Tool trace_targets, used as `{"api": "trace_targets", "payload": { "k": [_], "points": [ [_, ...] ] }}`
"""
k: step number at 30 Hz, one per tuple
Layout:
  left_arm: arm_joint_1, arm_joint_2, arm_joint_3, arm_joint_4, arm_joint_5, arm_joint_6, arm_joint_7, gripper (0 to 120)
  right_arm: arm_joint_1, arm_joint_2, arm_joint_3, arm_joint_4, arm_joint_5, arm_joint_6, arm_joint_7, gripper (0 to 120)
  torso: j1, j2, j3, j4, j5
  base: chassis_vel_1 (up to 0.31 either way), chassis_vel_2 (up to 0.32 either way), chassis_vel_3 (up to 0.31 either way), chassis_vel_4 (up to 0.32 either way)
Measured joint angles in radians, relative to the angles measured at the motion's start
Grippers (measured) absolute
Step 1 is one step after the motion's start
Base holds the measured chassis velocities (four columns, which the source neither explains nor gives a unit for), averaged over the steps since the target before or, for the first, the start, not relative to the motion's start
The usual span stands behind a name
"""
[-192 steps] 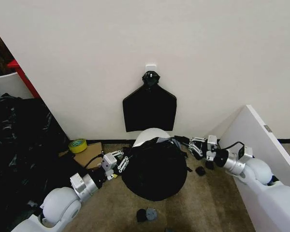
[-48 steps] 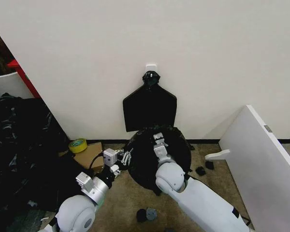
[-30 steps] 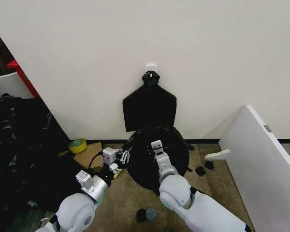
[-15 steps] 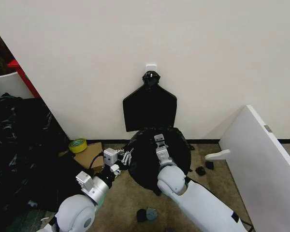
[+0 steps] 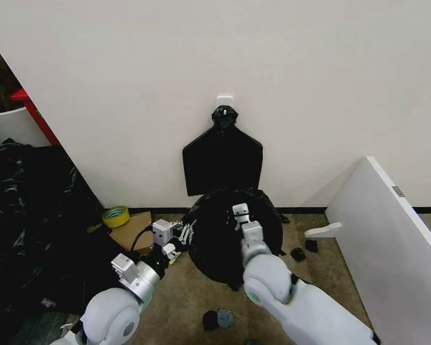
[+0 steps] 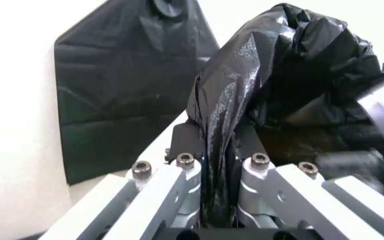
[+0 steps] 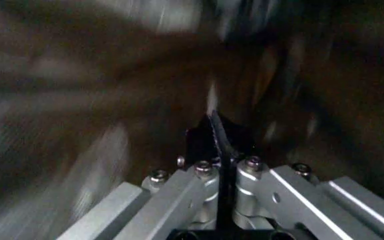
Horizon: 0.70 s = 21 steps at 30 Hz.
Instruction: Place the garbage bag over the trash bin.
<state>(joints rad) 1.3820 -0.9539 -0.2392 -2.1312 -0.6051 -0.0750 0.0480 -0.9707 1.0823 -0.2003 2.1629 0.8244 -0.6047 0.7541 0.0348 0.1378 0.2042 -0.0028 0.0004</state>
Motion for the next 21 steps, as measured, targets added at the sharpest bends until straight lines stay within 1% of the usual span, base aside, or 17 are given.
{"api": "trace_targets", "payload": {
  "k": [1,2,3,5,7,10,11,15,16,17,21],
  "points": [
    [-0.001,0.000,0.000,0.000,0.000,-0.003,0.003,5,-0.004,-0.001,0.005,0.008,0.018,-0.012,0.006,0,0.000,0.000,0.000,0.0000,0.0000,0.000,0.000,0.000,0.000],
    [-0.004,0.000,-0.001,0.001,0.000,-0.014,0.011,5,-0.013,-0.003,0.019,0.023,0.069,-0.048,0.029,0,0.000,0.000,0.000,0.0001,0.0001,0.000,0.000,0.000,0.000],
    [-0.004,0.000,-0.001,0.001,0.000,-0.014,0.011,5,-0.013,-0.003,0.019,0.023,0.069,-0.048,0.029,0,0.000,0.000,0.000,0.0001,0.0001,0.000,0.000,0.000,0.000],
    [-0.006,0.000,-0.001,0.002,-0.001,-0.029,0.026,5,-0.027,0.000,0.031,0.026,0.124,-0.082,0.066,0,0.000,0.000,0.000,0.0001,0.0001,0.000,0.000,0.000,0.000],
    [-0.006,0.000,-0.002,0.002,-0.001,-0.042,0.038,5,-0.039,0.005,0.035,0.023,0.153,-0.101,0.090,0,0.000,0.000,0.000,0.0001,0.0001,0.000,0.000,0.000,0.000],
    [-0.005,0.000,-0.004,0.000,-0.004,-0.052,0.045,5,-0.048,0.007,0.032,0.013,0.151,-0.111,0.097,0,0.000,0.000,0.000,0.0002,0.0001,0.000,0.000,0.000,0.000],
    [-0.004,0.000,-0.004,-0.002,-0.007,-0.056,0.050,5,-0.053,0.007,0.024,0.002,0.130,-0.116,0.097,0,0.000,0.000,0.000,0.0002,0.0001,0.000,0.000,0.000,0.000],
    [0.002,-0.002,0.001,-0.011,-0.010,-0.062,0.063,5,-0.062,0.014,-0.002,-0.046,-0.046,-0.117,0.063,0,0.000,0.000,0.000,0.0002,0.0000,0.000,0.000,0.000,0.000],
    [0.002,-0.002,0.001,-0.011,-0.010,-0.062,0.063,5,-0.062,0.014,-0.002,-0.046,-0.046,-0.117,0.063,0,0.000,0.000,0.000,0.0002,0.0000,0.000,0.000,0.000,0.000],
    [0.004,-0.003,0.002,-0.011,-0.010,-0.062,0.064,5,-0.062,0.016,-0.007,-0.055,-0.081,-0.114,0.055,0,0.000,0.000,0.000,0.0001,0.0001,0.000,0.000,0.000,0.000],
    [0.012,-0.009,0.001,-0.013,-0.003,-0.066,0.064,5,-0.066,0.016,-0.017,-0.081,-0.242,-0.075,-0.001,0,0.000,0.000,0.000,0.0003,0.0000,0.000,0.000,0.000,0.000]
  ]
}}
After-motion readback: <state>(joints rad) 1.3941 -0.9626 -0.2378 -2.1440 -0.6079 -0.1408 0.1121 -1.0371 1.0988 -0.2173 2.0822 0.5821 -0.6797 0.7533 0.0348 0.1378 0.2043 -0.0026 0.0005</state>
